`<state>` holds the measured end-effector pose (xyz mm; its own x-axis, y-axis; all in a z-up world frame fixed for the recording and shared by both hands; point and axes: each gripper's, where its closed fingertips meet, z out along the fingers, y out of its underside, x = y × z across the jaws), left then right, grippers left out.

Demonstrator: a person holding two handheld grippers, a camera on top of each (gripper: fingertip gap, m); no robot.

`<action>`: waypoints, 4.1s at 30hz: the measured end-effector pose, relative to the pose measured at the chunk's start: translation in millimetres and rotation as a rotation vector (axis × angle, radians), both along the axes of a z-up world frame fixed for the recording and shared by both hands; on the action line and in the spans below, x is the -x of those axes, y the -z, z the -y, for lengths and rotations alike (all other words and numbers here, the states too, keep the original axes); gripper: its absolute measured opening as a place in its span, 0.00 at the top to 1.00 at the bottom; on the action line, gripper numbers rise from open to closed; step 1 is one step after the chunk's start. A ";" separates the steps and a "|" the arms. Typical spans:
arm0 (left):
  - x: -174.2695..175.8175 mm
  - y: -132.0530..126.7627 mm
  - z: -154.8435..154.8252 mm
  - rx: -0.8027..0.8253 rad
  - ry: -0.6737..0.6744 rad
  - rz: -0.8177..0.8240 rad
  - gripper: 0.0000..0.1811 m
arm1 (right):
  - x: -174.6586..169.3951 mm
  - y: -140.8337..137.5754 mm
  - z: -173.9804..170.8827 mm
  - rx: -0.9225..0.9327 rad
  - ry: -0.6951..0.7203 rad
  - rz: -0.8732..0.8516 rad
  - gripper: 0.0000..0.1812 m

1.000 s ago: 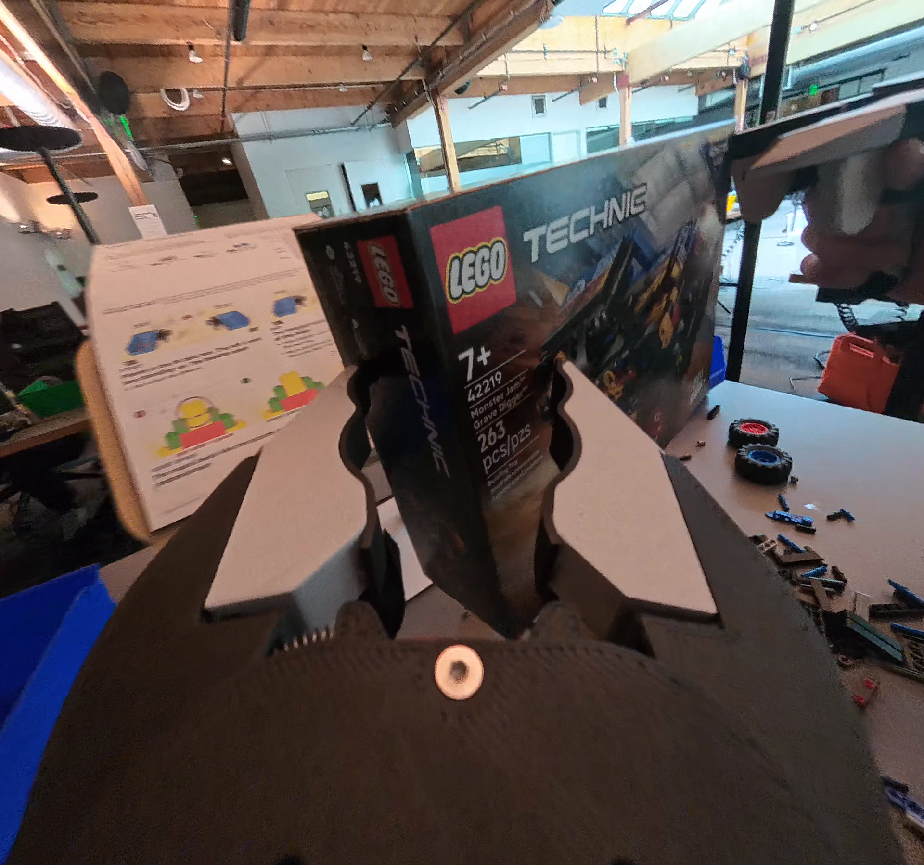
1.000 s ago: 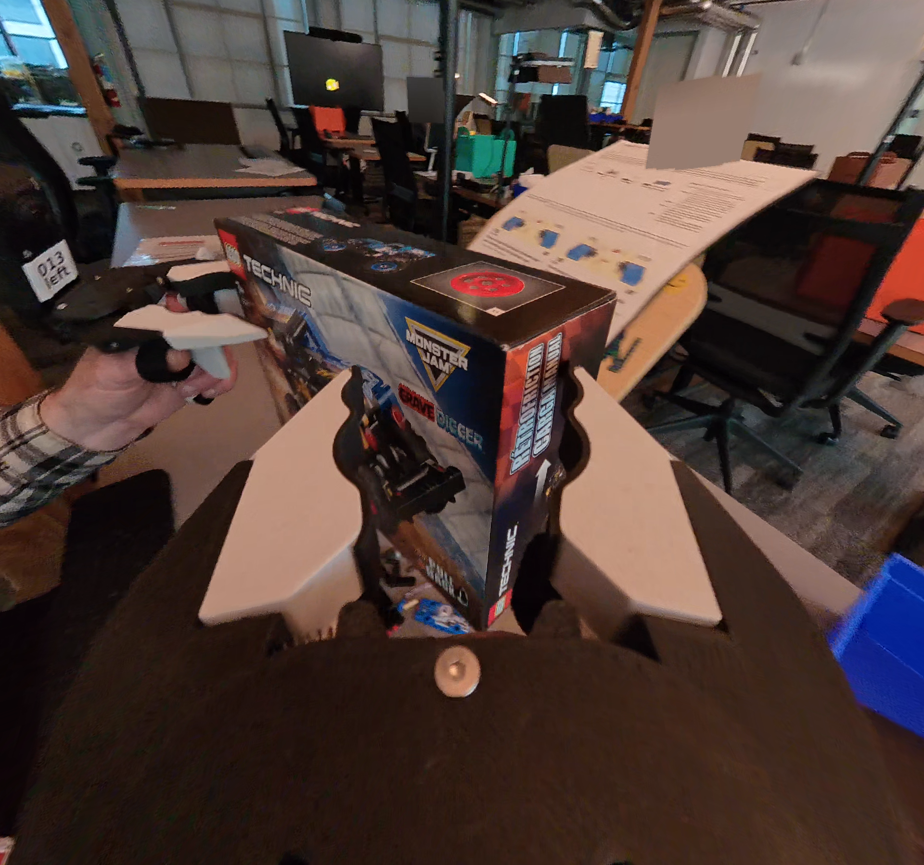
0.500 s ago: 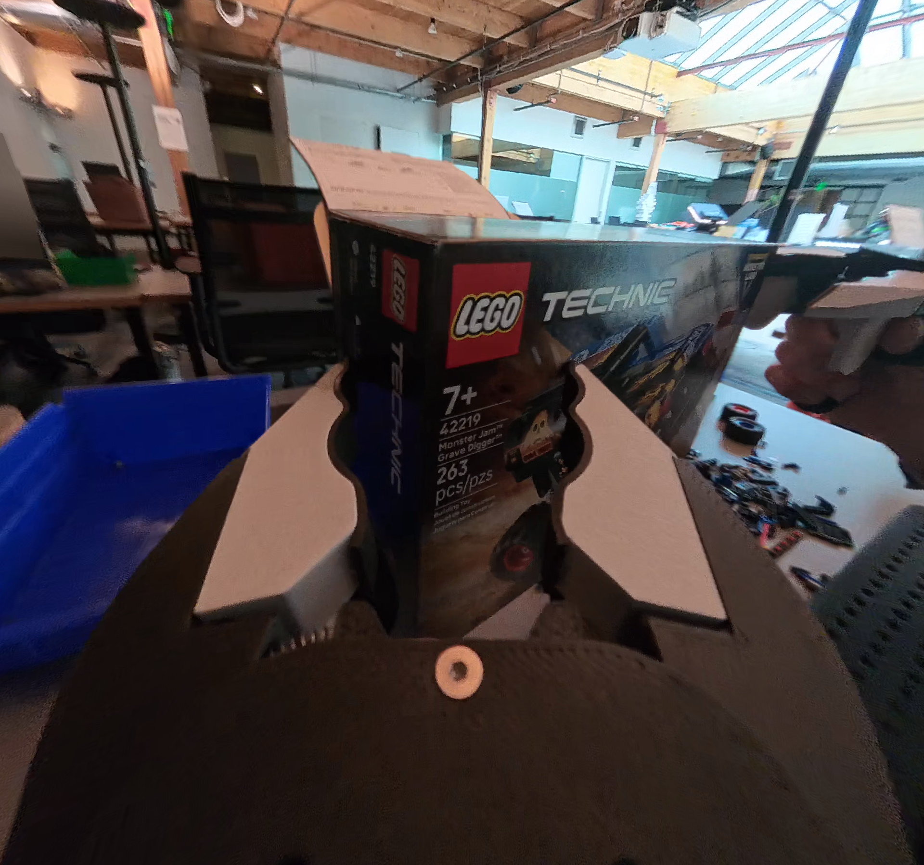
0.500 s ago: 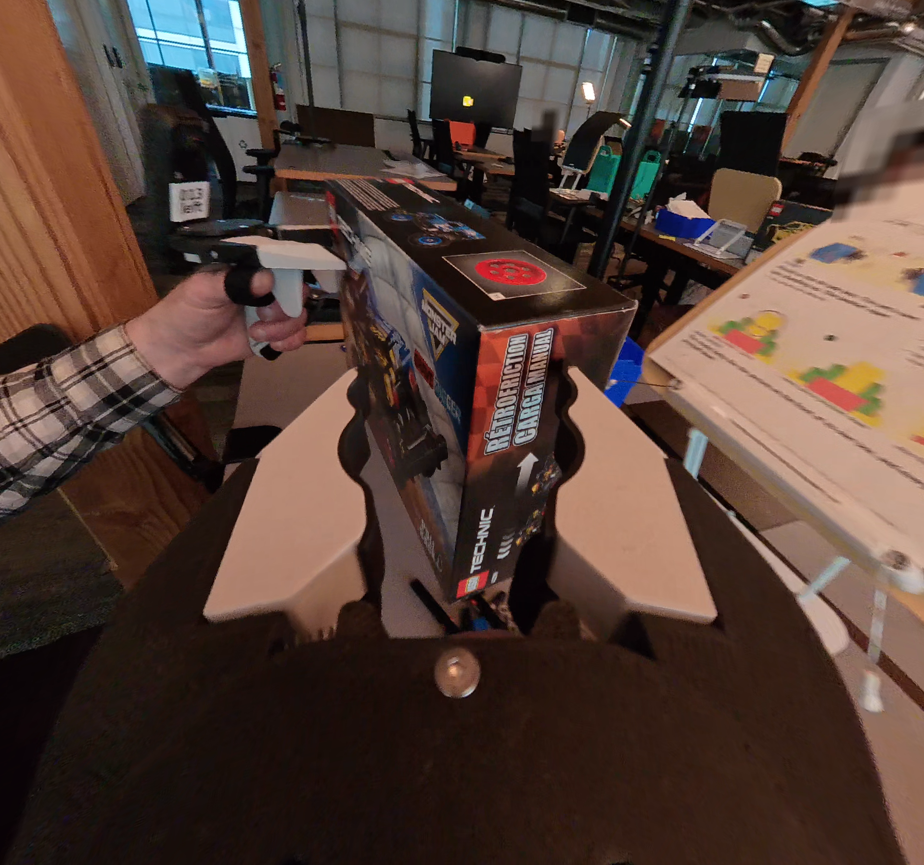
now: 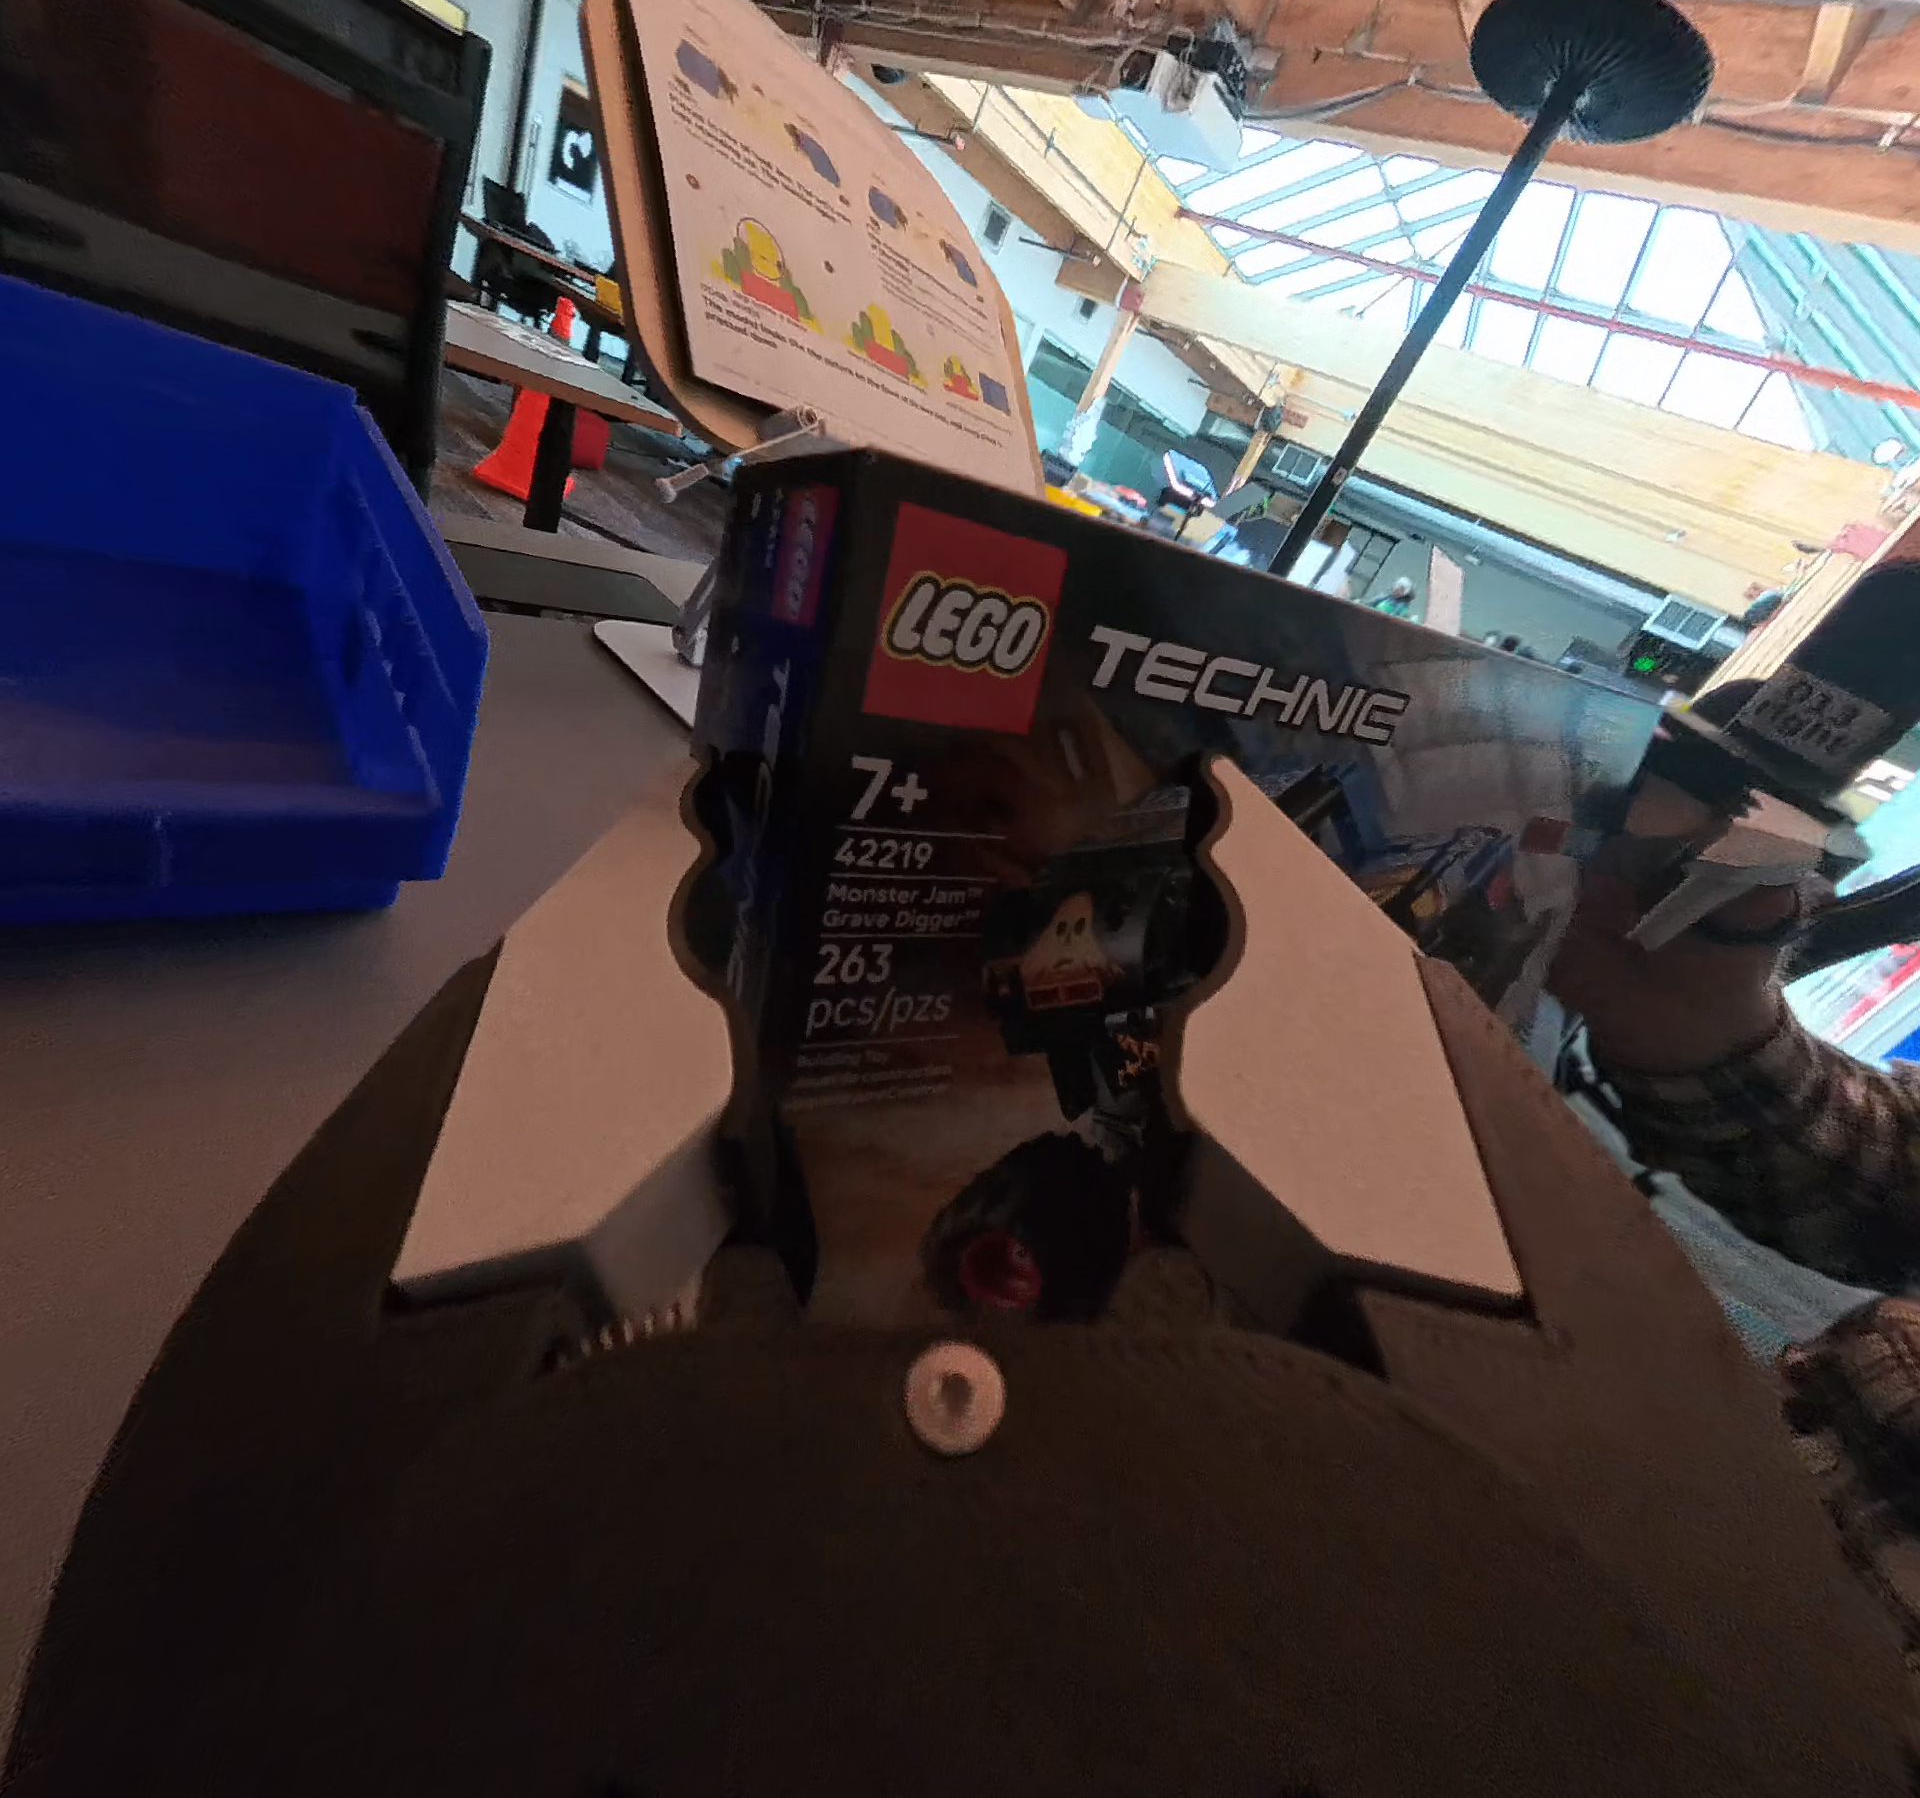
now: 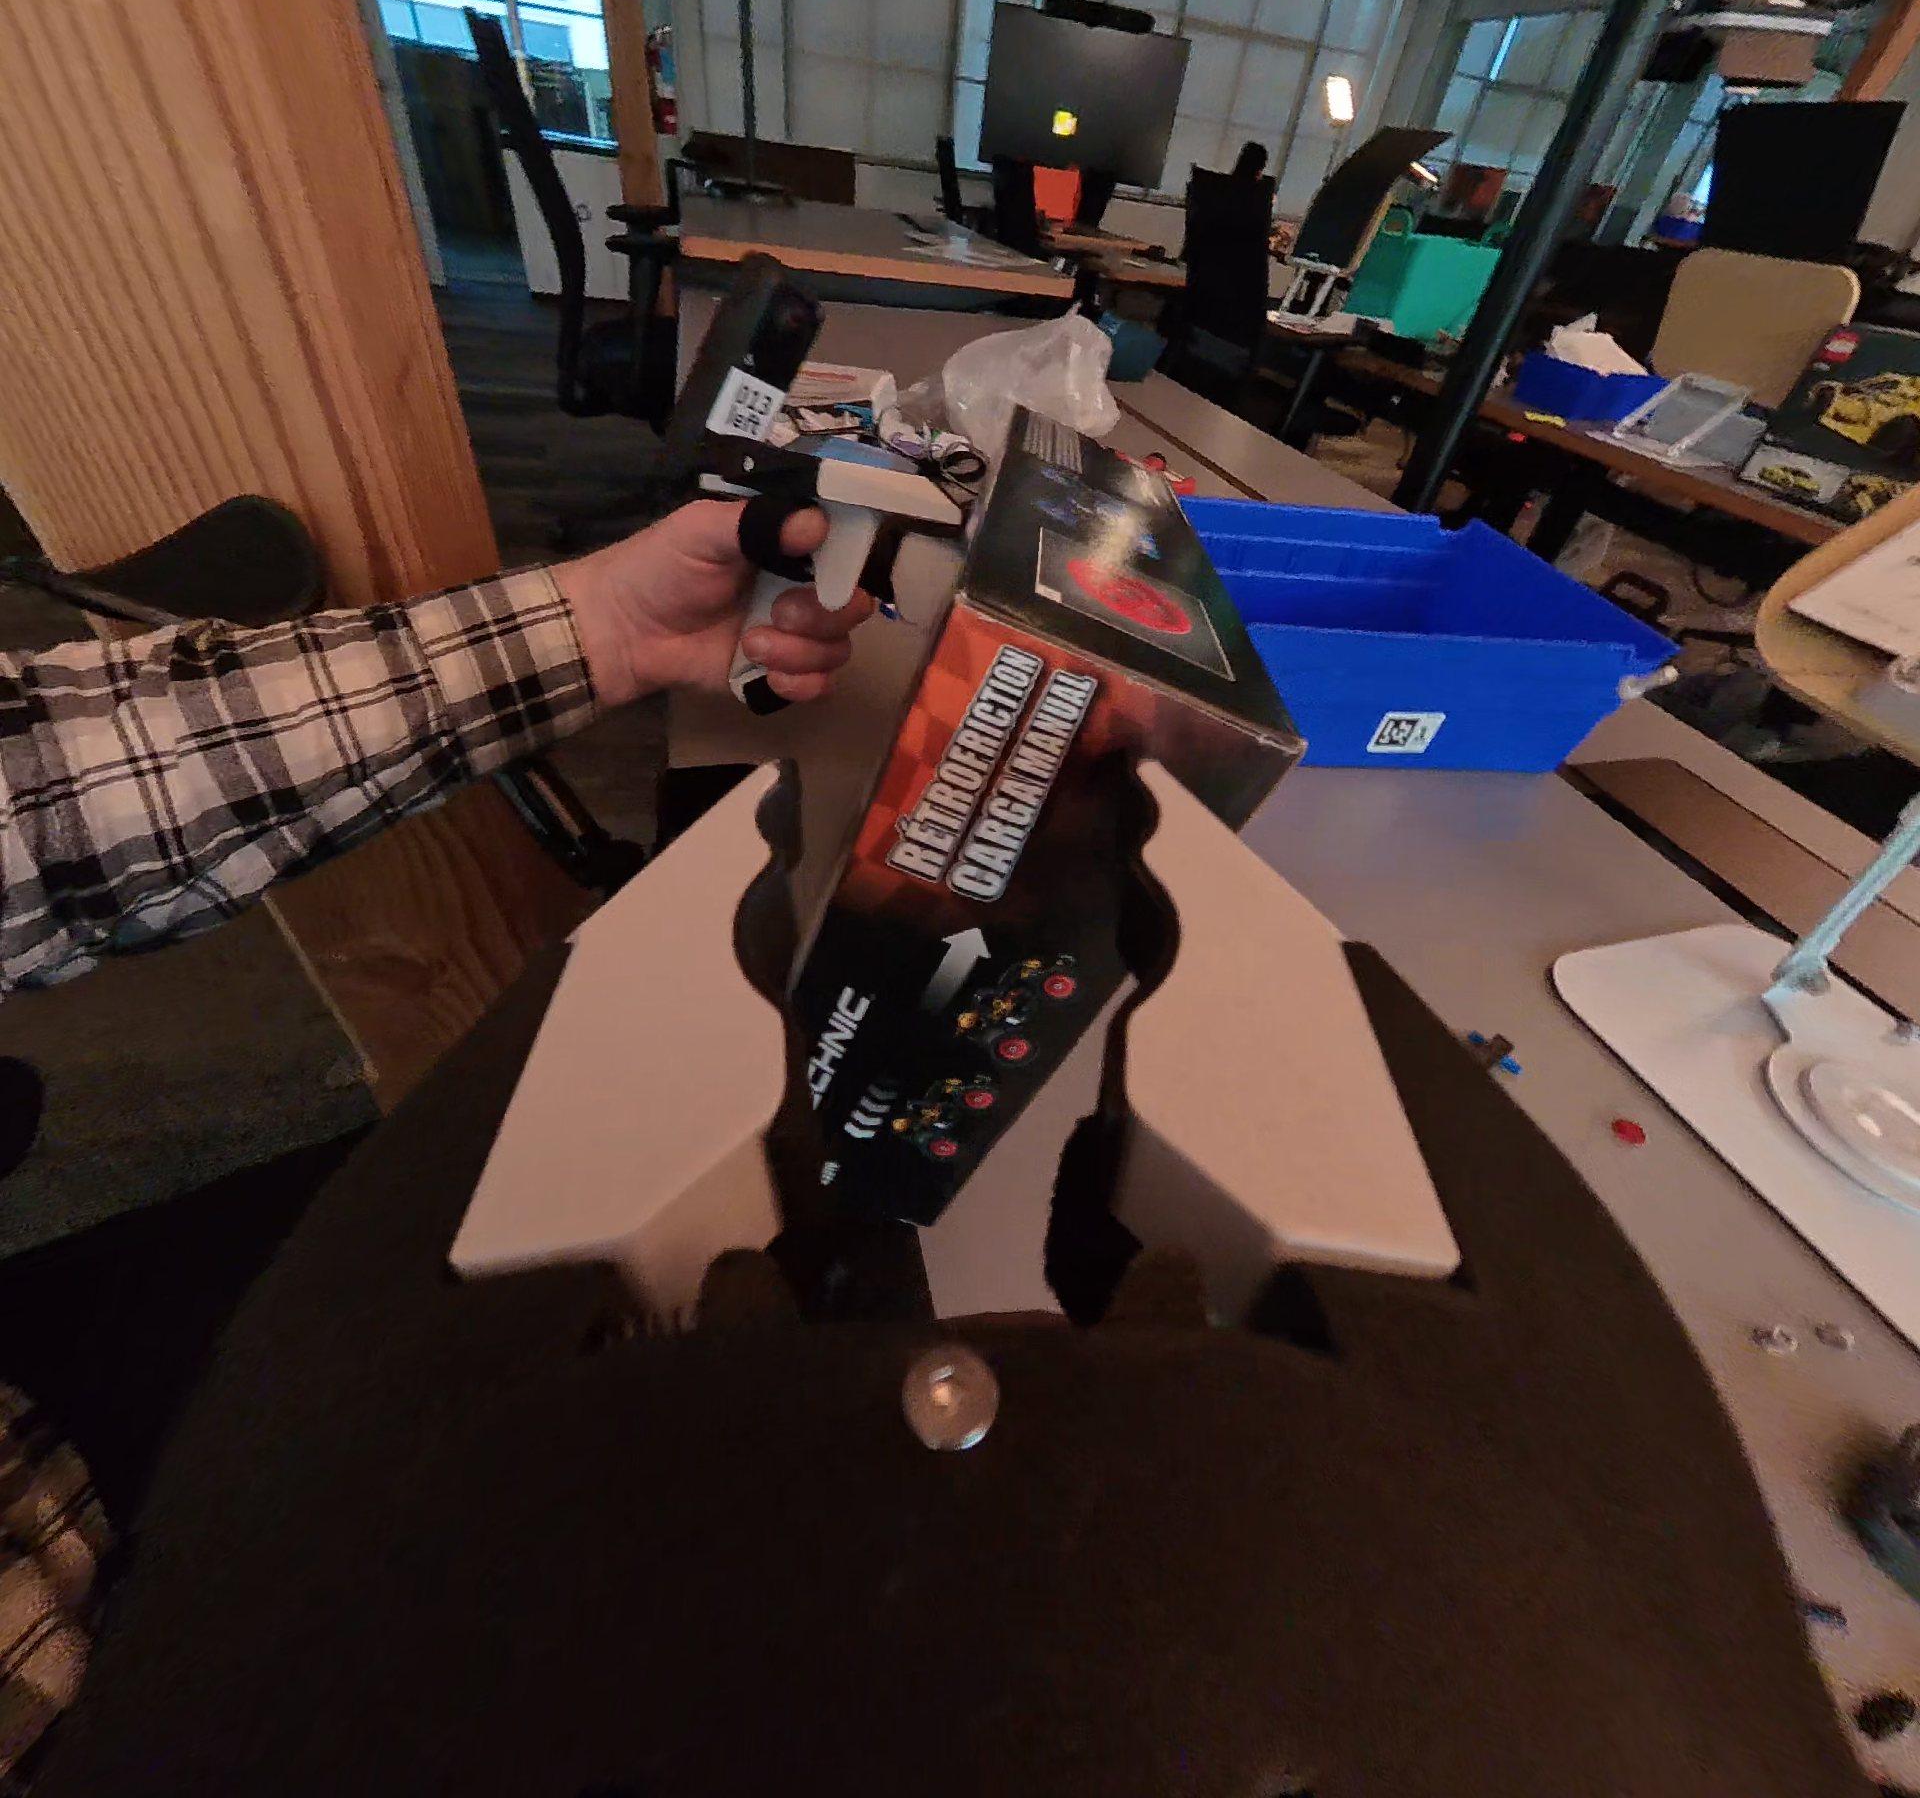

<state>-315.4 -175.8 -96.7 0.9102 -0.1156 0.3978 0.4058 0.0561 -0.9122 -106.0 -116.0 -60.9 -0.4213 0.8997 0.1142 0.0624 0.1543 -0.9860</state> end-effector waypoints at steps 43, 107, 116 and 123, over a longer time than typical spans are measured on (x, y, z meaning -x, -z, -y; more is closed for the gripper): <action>-97.7 -14.6 21.6 -0.137 0.282 -0.089 0.57 | -40.3 50.2 -38.1 0.197 -0.093 0.067 0.44; -235.6 -24.2 37.9 0.259 0.089 -1.180 0.46 | -131.5 60.1 -52.8 -0.231 0.063 0.086 0.66; -207.5 -24.9 82.3 0.534 -0.353 -1.449 0.48 | -68.0 66.2 -45.9 -0.170 0.017 0.167 0.64; -183.3 -11.2 83.8 0.710 -0.587 -1.516 0.48 | -41.9 39.8 23.0 -0.405 -0.093 0.021 0.54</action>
